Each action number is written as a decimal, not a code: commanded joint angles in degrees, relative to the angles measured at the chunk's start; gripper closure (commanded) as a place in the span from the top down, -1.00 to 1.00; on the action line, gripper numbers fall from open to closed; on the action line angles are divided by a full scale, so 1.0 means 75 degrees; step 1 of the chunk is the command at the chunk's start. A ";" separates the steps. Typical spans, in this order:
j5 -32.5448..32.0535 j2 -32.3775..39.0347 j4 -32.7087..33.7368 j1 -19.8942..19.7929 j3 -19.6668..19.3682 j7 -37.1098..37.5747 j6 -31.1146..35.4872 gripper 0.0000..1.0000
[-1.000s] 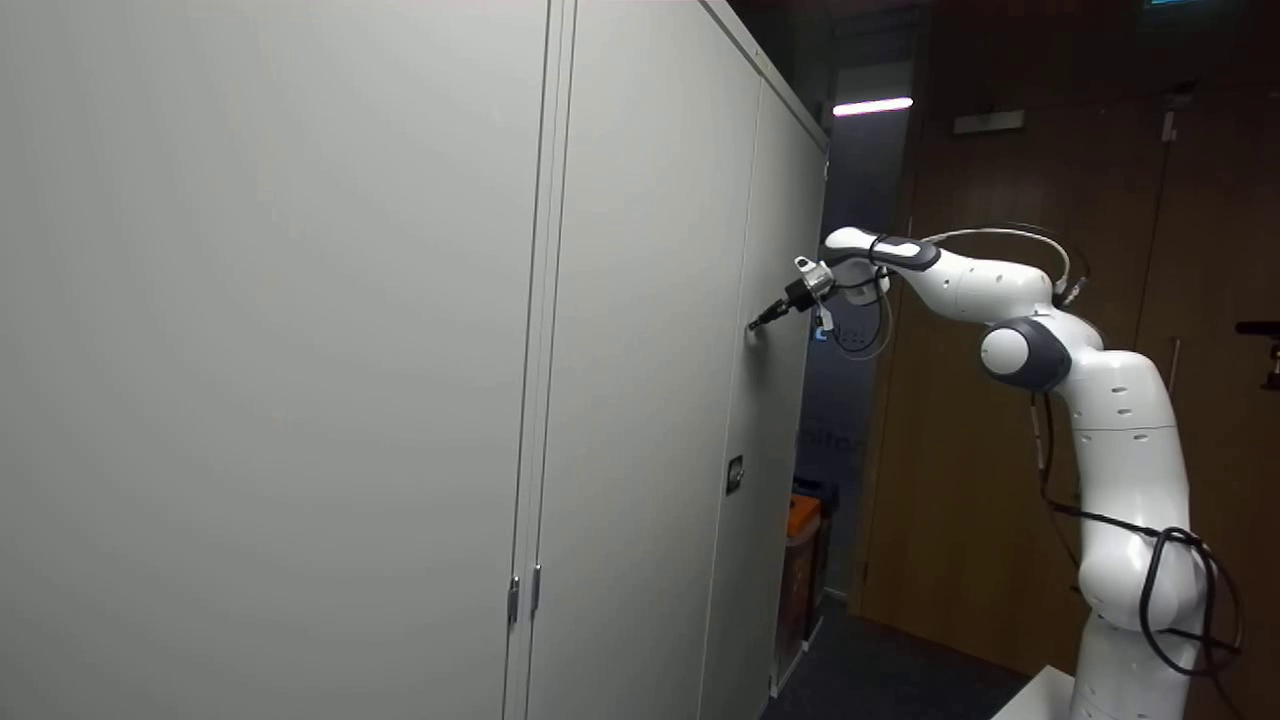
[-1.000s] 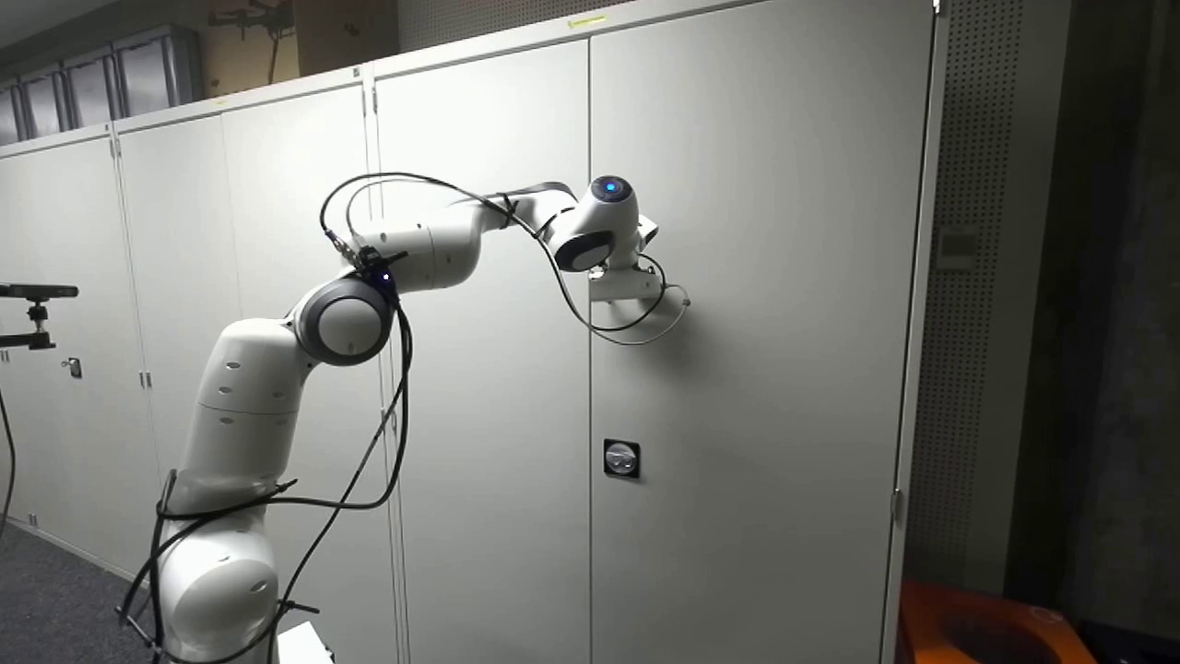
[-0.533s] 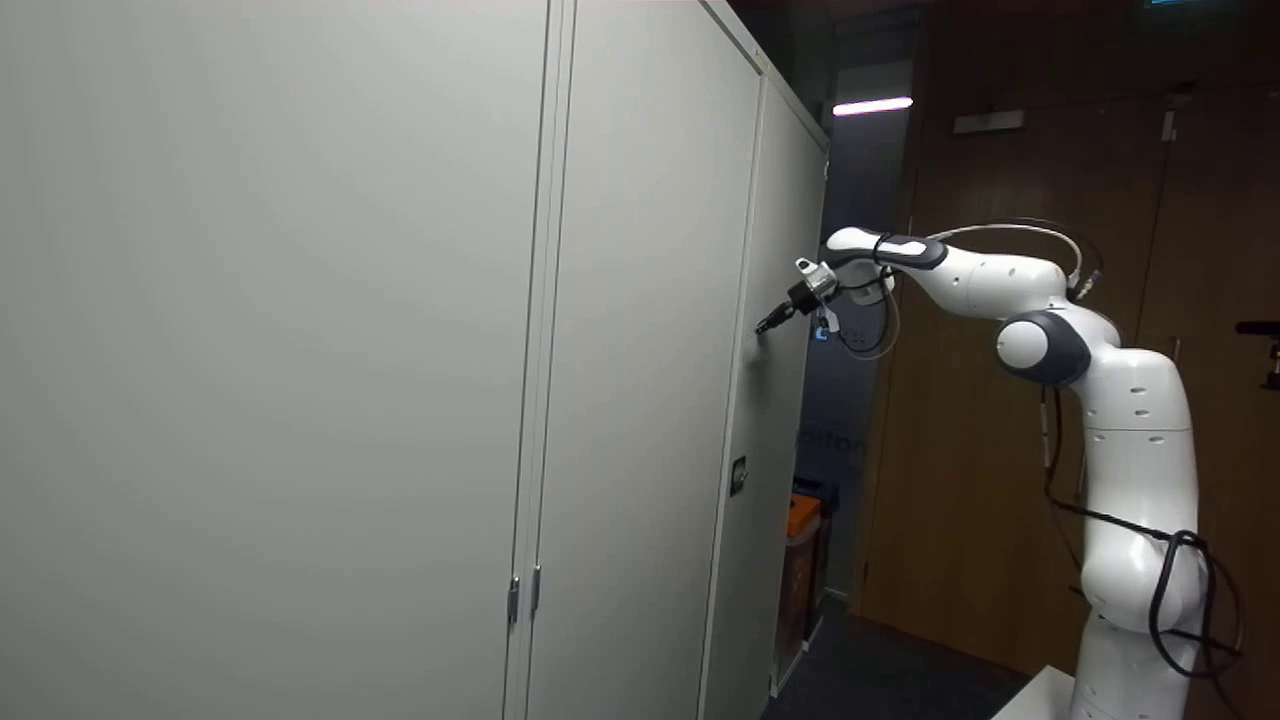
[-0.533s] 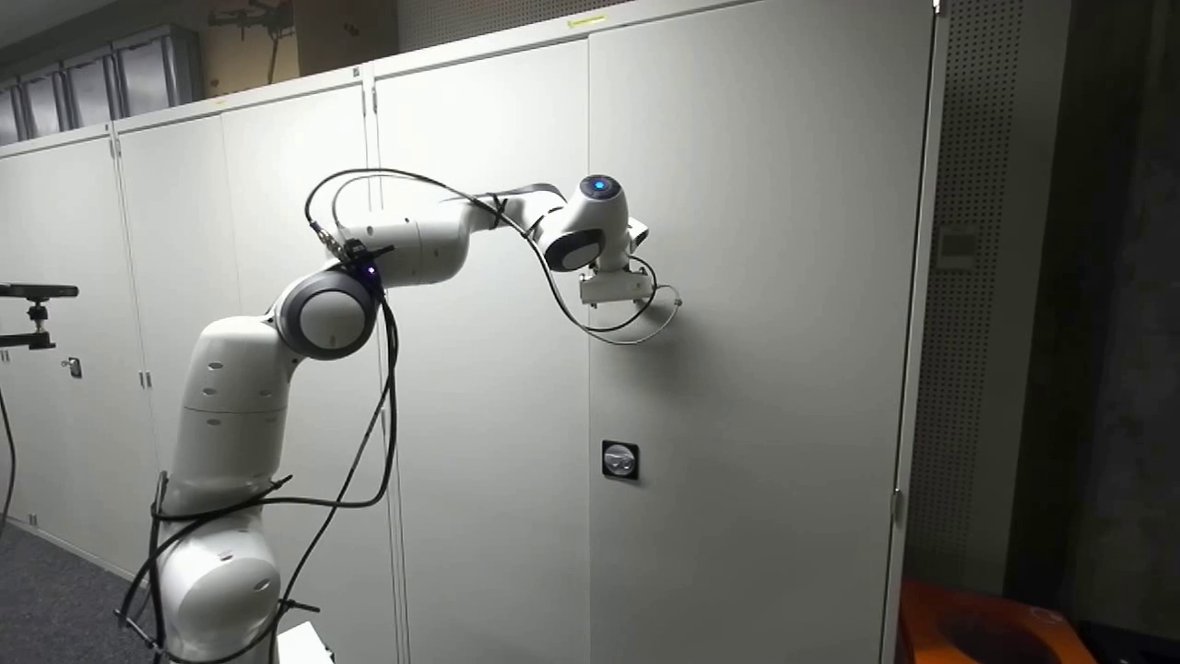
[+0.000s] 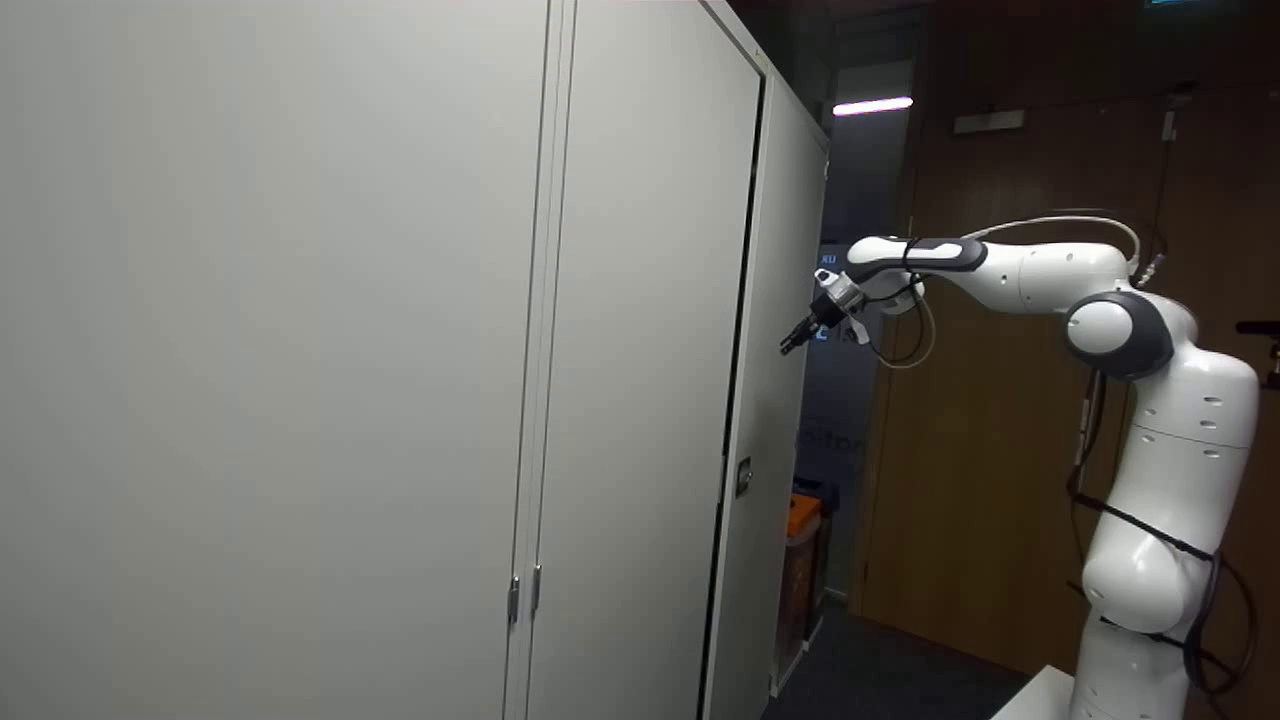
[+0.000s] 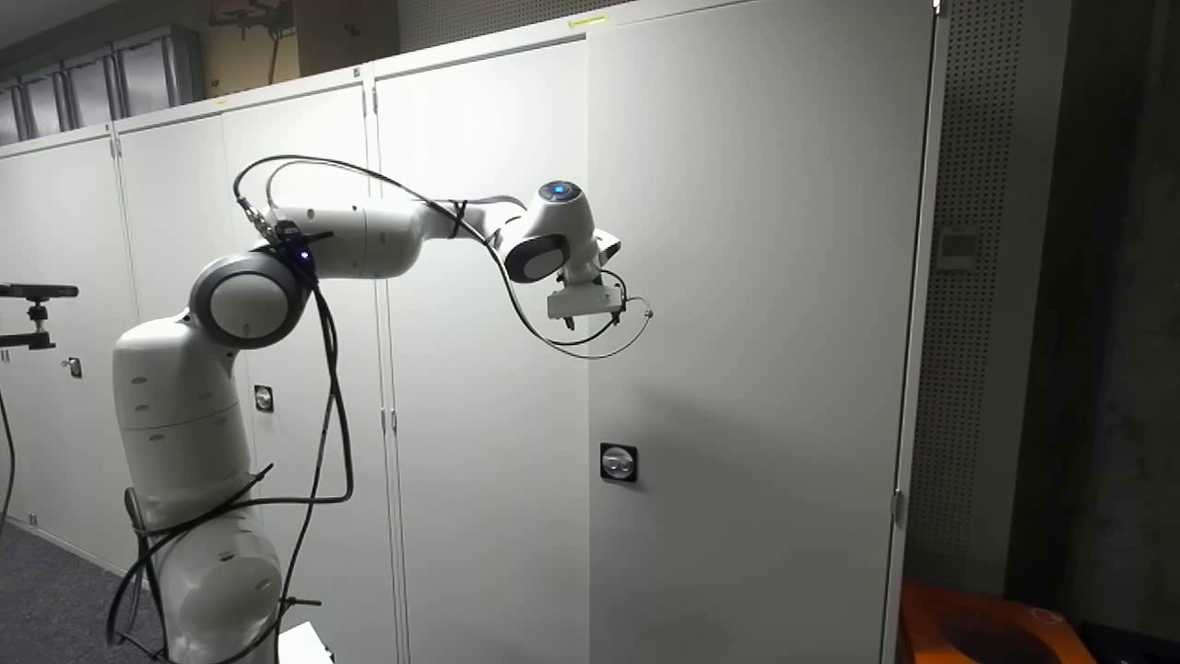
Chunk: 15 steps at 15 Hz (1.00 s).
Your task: Close the cupboard door
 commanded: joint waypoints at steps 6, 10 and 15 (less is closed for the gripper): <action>-0.0589 -0.3363 -0.3874 -0.0421 -0.0241 0.0668 0.0338 1.00; -0.0526 -0.4392 -0.5018 -0.0490 -0.0706 0.0770 0.0493 1.00; -0.0734 -0.4541 -0.5205 -0.0340 -0.1144 0.0817 0.0329 1.00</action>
